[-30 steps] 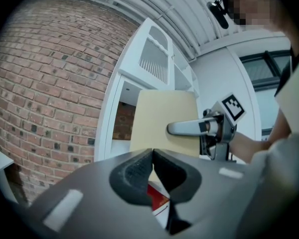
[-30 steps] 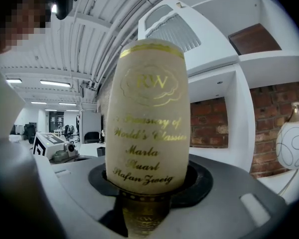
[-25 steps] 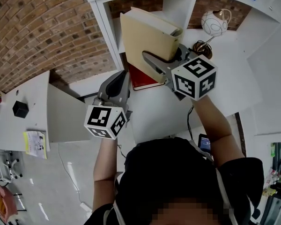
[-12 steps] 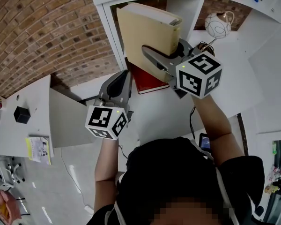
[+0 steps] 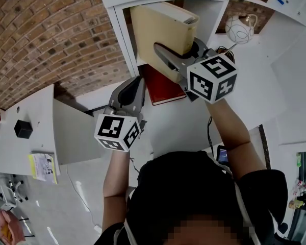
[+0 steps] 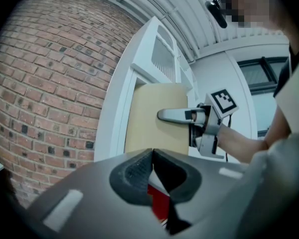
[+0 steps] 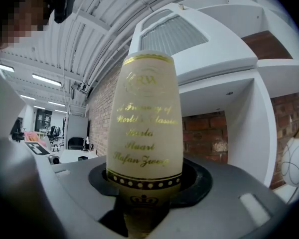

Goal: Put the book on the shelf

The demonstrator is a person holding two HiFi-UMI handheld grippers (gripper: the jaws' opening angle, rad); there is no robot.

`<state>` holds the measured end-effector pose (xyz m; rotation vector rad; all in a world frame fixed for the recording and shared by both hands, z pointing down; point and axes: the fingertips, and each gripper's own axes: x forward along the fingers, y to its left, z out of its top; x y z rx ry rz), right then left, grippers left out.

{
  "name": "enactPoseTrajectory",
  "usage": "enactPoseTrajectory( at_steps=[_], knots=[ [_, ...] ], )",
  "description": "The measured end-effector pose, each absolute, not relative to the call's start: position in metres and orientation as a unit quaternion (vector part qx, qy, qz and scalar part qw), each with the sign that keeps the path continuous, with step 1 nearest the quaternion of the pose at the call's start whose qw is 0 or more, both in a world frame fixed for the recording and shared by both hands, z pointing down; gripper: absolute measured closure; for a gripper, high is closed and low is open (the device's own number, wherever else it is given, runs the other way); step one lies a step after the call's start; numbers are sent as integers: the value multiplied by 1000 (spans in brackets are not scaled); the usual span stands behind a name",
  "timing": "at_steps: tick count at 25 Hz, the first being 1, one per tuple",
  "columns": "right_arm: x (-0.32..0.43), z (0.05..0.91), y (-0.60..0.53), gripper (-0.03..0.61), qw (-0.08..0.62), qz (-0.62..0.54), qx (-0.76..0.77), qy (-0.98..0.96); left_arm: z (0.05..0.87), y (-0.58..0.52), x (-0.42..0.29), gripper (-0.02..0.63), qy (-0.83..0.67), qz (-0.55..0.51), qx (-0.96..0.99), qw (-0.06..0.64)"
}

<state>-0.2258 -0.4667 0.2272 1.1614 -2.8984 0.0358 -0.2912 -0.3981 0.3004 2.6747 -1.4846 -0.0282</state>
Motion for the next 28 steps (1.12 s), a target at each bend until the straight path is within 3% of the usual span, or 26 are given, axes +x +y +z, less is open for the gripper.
enactPoseTrajectory(
  at_steps=[28],
  knots=[
    [-266,232,-536,348,3,-19,440,-898,292,-442,-308,609,-487,-22,873,35]
  ],
)
